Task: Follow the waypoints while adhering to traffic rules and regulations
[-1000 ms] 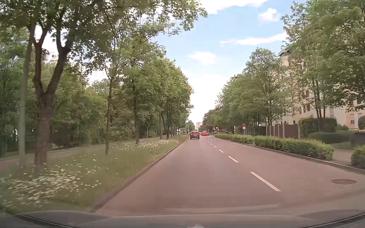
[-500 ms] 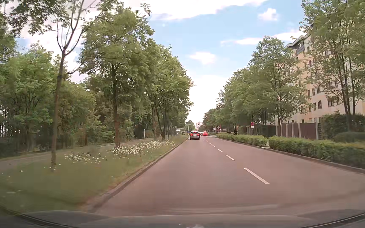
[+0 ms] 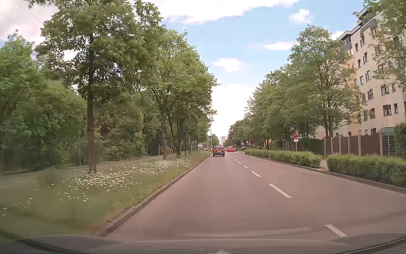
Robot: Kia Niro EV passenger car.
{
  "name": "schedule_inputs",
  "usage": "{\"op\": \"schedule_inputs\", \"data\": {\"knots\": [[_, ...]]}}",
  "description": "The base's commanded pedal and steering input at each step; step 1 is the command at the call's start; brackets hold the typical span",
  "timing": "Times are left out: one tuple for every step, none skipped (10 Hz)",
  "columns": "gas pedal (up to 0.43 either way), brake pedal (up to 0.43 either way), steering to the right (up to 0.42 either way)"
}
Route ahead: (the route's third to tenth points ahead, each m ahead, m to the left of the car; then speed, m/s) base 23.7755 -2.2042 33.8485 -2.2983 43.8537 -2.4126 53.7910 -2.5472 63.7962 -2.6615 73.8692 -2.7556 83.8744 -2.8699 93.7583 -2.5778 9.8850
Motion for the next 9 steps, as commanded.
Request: {"op": "schedule_inputs", "data": {"knots": [[0.0, 0.018, -0.004], [0.0, 0.018, -0.003], [0.0, 0.012, -0.002], [0.0, 0.067, -0.002], [0.0, 0.085, -0.002], [0.0, 0.085, -0.002], [0.0, 0.085, -0.002], [0.0, 0.098, -0.002], [0.0, 0.14, -0.002]]}}
